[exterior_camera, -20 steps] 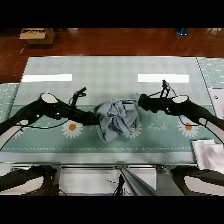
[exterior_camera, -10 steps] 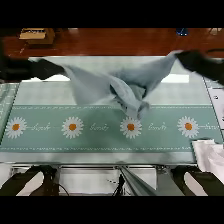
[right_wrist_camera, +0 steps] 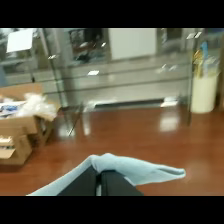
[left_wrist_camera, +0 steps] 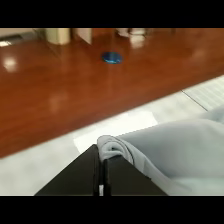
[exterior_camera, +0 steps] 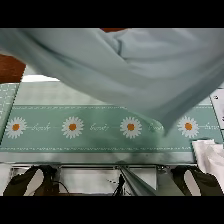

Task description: Fold the shirts.

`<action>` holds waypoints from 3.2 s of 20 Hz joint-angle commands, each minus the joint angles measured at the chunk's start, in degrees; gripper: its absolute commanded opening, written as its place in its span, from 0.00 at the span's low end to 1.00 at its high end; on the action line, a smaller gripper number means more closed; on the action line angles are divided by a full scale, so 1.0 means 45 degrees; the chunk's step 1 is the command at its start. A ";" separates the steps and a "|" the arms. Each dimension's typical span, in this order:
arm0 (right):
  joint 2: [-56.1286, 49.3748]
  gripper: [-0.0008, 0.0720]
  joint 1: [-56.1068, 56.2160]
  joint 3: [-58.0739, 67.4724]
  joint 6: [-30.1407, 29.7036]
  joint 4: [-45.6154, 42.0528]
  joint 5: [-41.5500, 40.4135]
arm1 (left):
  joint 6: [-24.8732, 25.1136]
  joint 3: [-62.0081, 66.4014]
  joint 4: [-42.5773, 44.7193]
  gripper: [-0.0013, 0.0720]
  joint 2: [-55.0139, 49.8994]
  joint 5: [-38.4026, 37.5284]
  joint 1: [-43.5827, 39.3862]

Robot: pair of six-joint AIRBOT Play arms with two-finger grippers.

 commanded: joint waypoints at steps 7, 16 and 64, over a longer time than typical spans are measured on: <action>-0.0083 0.06 -0.0126 0.3468 0.0962 -0.0816 -0.2671 | -0.0500 0.1967 0.0019 0.05 0.1185 0.2637 0.0131; -0.5537 0.06 -0.0073 0.3823 0.0947 0.2463 -0.2696 | -0.0495 -0.1341 0.0015 0.06 0.0515 -0.0311 0.0131; -0.3866 0.81 -0.2482 -1.4605 -0.1486 0.3449 0.2977 | 0.1588 -1.4426 0.0146 0.06 -0.1855 0.5382 -0.3264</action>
